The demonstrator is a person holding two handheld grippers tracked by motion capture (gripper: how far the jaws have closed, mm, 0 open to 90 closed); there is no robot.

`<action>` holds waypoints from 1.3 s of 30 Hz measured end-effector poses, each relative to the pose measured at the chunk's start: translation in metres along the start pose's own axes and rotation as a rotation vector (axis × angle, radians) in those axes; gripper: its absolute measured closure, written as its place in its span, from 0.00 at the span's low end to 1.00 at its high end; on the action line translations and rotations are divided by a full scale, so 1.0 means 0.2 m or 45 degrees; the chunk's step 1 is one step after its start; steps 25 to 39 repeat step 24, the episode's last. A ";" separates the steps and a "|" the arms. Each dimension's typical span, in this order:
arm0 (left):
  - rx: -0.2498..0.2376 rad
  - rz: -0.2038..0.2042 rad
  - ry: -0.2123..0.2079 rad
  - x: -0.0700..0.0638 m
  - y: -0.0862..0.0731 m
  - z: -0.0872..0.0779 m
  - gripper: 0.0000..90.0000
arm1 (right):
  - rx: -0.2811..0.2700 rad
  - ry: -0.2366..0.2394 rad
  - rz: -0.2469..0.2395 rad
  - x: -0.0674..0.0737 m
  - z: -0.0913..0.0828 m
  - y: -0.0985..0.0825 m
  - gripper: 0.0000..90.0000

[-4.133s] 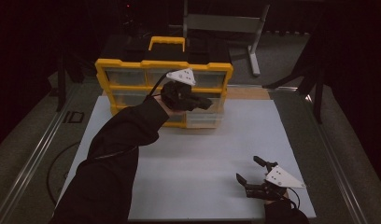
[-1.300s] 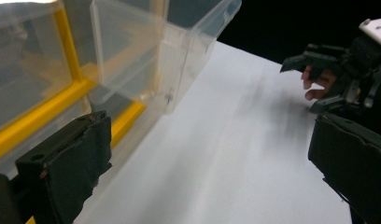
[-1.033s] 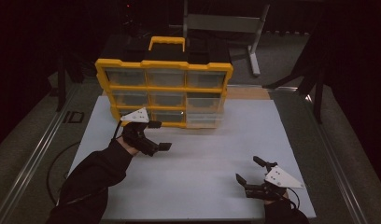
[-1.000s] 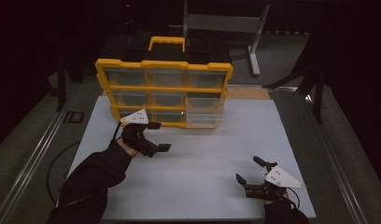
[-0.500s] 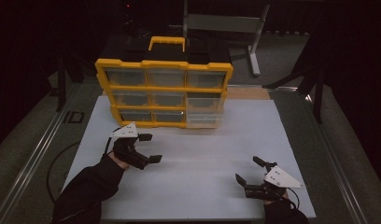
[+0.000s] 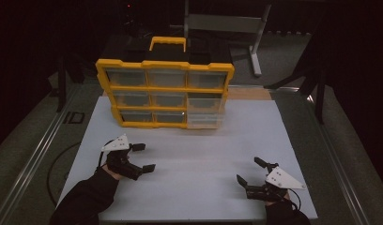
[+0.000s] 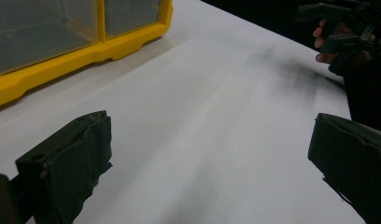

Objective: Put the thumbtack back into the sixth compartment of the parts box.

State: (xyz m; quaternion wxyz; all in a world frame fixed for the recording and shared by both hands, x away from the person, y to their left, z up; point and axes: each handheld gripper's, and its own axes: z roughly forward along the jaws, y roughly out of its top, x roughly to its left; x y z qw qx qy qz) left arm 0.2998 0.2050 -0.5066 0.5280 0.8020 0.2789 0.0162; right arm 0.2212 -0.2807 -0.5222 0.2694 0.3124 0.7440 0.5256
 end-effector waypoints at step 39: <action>-0.065 -0.038 0.096 -0.01 -0.16 -0.09 0.00 | 0.005 0.007 0.004 0.00 0.01 0.00 0.11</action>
